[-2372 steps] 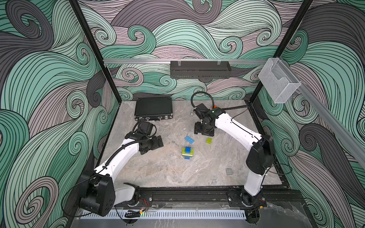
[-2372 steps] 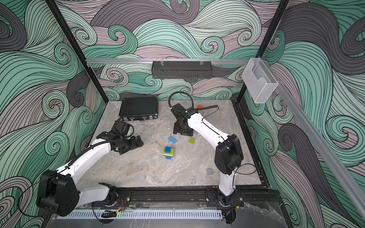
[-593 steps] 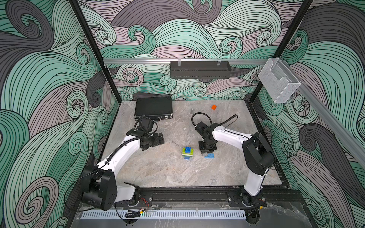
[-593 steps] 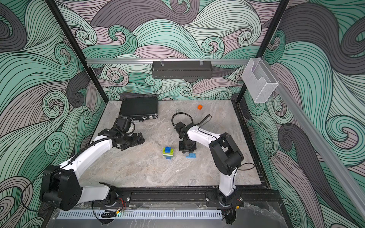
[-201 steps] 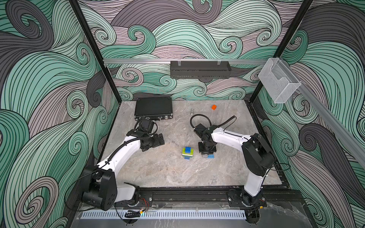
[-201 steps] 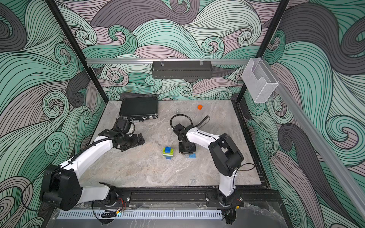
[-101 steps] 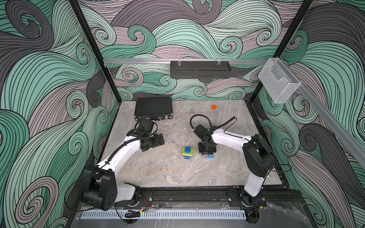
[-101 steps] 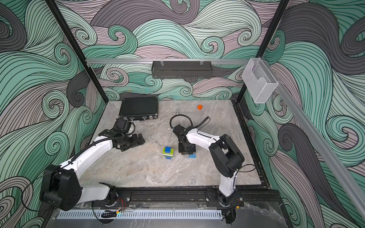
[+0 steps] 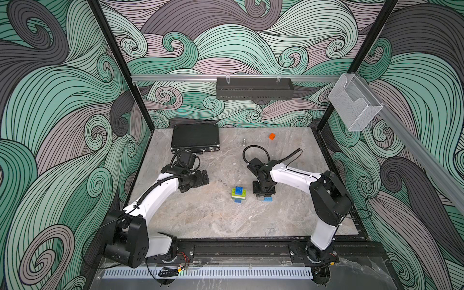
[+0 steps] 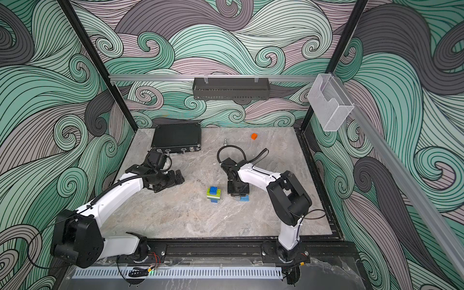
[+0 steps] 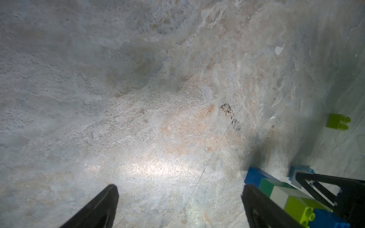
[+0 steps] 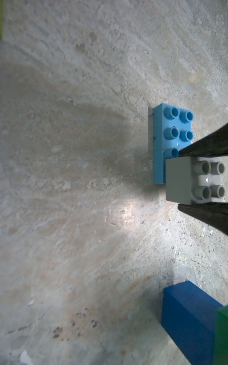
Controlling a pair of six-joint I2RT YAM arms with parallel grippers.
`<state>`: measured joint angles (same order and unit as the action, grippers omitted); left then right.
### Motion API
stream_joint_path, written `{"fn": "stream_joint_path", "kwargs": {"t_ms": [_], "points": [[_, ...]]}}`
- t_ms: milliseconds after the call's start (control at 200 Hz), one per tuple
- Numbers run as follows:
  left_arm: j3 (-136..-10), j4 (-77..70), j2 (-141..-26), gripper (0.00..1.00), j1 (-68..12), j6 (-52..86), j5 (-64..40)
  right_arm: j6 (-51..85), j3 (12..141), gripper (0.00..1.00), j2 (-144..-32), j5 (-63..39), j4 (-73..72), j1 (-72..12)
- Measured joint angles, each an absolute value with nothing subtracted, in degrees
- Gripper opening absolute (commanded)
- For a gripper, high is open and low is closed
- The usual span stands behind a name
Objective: Assemble a carrot with lego
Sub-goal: Assemble the lego brick with the lego brick.
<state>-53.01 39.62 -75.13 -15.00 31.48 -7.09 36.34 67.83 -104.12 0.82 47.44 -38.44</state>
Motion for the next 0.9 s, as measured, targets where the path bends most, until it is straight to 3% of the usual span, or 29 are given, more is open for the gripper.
{"fn": "stream_joint_path", "kwargs": {"t_ms": [385,896], "points": [[-53.01,39.59,-75.13,0.99,-15.00,31.48,-7.62,35.51,61.21,0.00,-98.96,2.90,40.07,-39.79],[-53.01,39.57,-75.13,0.98,-15.00,31.48,-8.16,36.42,65.52,0.00,-102.10,1.72,44.75,-39.79]]}}
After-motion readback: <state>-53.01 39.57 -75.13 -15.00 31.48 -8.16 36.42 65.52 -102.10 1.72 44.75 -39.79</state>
